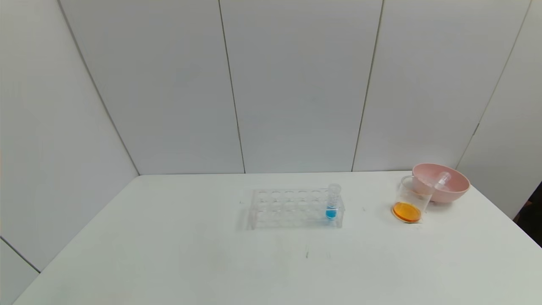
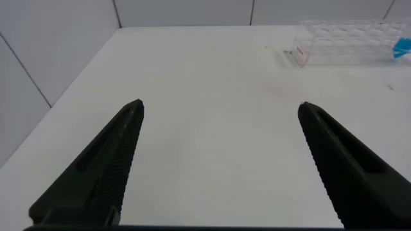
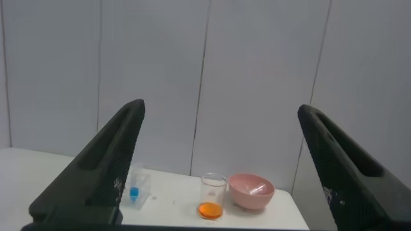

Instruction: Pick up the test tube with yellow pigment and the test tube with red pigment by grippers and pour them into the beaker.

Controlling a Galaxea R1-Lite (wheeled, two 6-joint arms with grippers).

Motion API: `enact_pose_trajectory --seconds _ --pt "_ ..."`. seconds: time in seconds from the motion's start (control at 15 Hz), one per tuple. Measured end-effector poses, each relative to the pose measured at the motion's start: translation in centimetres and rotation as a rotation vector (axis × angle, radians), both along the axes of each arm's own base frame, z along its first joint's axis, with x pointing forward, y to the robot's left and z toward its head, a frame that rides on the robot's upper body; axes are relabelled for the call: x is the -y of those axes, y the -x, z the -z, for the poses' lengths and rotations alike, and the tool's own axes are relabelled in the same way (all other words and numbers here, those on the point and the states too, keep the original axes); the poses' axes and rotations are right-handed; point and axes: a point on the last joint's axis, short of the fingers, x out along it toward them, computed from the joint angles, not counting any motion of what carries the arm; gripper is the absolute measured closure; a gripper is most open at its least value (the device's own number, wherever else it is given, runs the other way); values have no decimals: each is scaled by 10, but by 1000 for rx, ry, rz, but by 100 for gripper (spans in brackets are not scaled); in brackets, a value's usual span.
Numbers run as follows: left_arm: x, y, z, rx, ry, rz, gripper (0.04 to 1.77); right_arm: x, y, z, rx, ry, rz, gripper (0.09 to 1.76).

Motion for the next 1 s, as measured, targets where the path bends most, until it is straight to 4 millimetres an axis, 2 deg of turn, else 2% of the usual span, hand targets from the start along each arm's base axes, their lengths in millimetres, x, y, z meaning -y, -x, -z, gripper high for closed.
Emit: enact_pose_trajectory --seconds 0.27,0.53,0.73,0.87,1.0 --pt "0 0 0 0 0 0 9 1 -19 37 -91 -29 58 15" --pt "0 0 0 0 0 0 9 2 -51 91 -252 -32 99 15" --pt "0 0 0 0 0 0 9 2 -63 126 -446 -18 117 15" --pt "0 0 0 0 0 0 9 2 -64 139 -563 -22 117 14" --pt "0 0 0 0 0 0 9 2 -65 138 -551 -34 112 14"
